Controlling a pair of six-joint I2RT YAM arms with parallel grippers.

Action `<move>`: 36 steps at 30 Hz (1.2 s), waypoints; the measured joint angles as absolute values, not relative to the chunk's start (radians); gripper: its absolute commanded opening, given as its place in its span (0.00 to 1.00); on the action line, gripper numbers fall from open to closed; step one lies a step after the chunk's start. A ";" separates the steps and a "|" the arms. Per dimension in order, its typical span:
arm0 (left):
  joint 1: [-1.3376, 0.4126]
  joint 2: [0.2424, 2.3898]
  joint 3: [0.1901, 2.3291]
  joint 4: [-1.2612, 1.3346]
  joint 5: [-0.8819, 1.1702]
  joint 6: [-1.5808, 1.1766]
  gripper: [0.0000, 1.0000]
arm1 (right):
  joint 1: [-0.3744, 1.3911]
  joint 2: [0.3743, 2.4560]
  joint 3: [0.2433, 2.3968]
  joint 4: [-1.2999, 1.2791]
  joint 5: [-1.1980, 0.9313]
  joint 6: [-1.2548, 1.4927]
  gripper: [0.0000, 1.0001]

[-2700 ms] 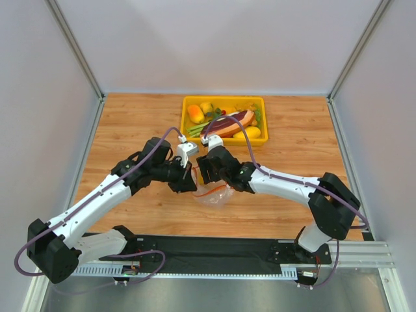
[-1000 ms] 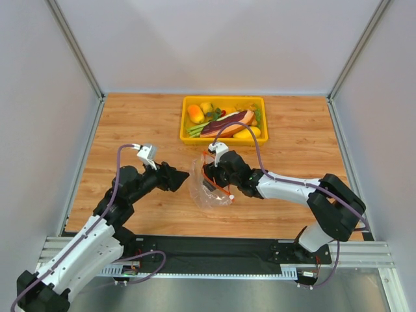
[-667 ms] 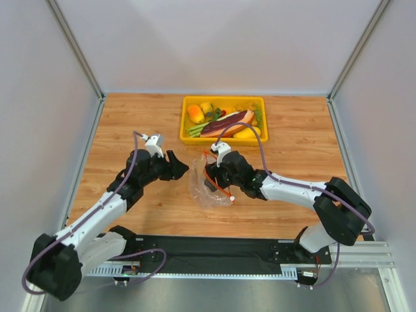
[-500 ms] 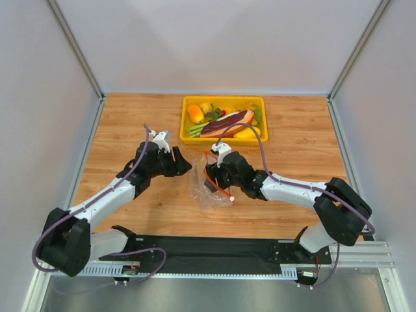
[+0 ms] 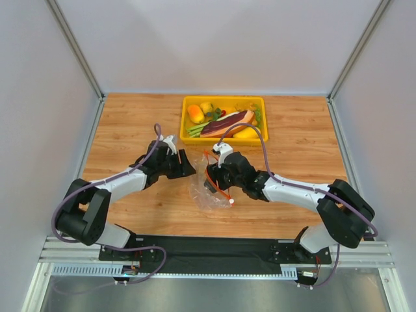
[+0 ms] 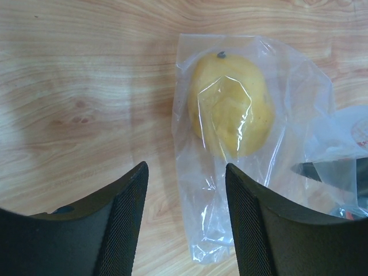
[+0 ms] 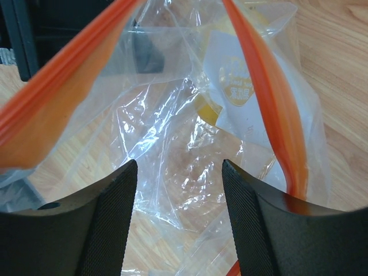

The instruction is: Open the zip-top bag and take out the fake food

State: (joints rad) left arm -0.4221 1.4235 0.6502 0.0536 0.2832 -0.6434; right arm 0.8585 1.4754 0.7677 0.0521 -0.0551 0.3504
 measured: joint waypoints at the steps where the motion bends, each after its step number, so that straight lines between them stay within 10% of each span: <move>1: -0.422 1.431 0.649 0.058 0.289 -0.646 0.64 | 0.859 1.475 0.768 0.053 -0.059 0.352 0.59; 17: -0.472 1.524 0.622 0.185 0.441 -0.683 0.01 | 0.859 1.535 0.779 0.080 -0.062 0.371 0.54; 36: -0.484 1.441 0.510 0.212 0.681 -0.652 0.00 | 0.804 1.533 0.673 0.204 -0.121 0.373 0.69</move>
